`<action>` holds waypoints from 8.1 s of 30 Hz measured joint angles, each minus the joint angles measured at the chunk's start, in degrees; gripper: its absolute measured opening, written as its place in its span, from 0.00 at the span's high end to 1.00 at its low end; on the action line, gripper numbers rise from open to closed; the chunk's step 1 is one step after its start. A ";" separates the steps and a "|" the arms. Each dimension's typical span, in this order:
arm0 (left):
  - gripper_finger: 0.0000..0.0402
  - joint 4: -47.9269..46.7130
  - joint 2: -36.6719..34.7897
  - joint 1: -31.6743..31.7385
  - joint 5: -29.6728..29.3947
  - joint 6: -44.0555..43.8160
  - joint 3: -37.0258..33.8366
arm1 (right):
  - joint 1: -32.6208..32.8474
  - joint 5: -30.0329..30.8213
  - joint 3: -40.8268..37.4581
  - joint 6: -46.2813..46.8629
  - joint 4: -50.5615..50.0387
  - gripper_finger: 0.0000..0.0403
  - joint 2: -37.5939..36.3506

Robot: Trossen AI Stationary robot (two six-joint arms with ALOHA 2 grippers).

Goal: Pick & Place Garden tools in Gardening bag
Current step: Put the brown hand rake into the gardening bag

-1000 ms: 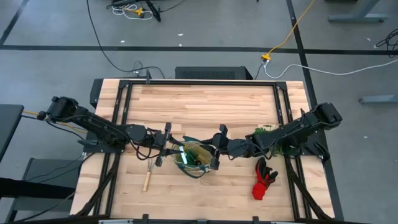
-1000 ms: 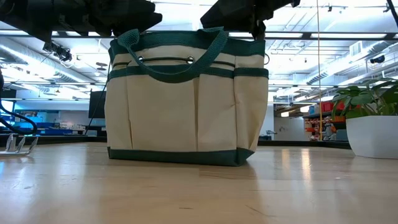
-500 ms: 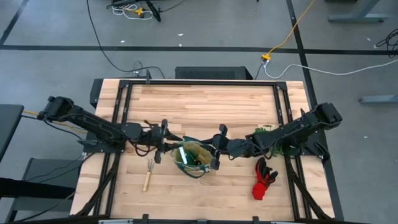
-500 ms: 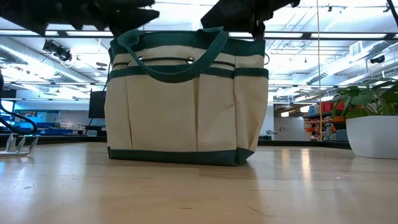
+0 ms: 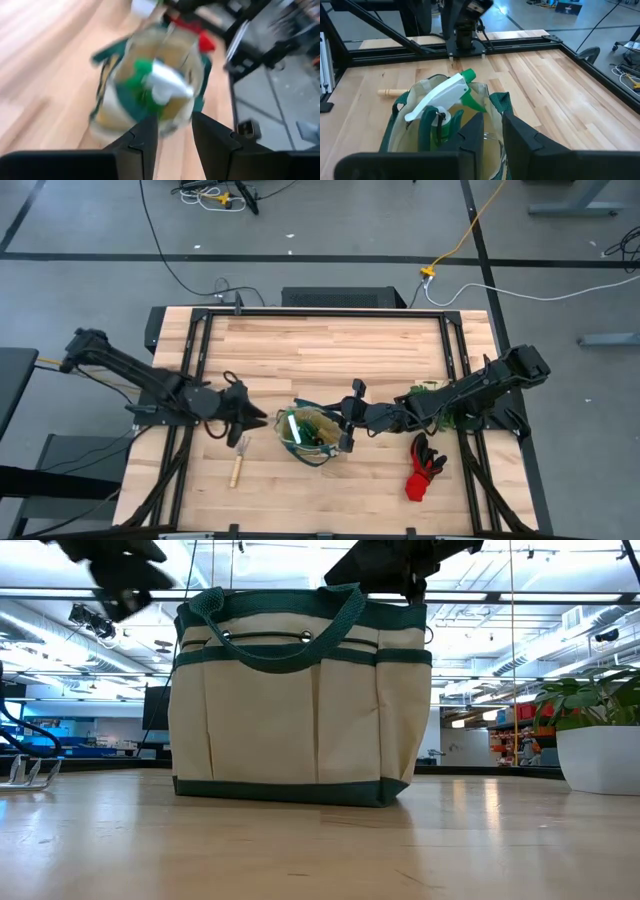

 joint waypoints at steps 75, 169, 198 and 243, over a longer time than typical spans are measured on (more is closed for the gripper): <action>0.69 -25.45 20.59 1.44 20.55 -13.15 -1.74 | 0.02 -0.50 0.00 0.63 -2.22 0.82 -0.02; 0.69 3.75 1.87 -6.43 11.43 -10.64 -15.40 | 0.00 -0.50 -0.02 0.83 -1.81 0.82 -0.02; 0.69 -4.44 -16.44 -11.33 -4.74 9.79 -15.38 | 0.00 -0.50 -0.02 0.89 -1.44 0.82 0.00; 0.78 -25.93 13.90 8.09 31.09 -14.17 -6.52 | 0.02 -0.66 -0.02 0.85 -1.50 0.82 0.00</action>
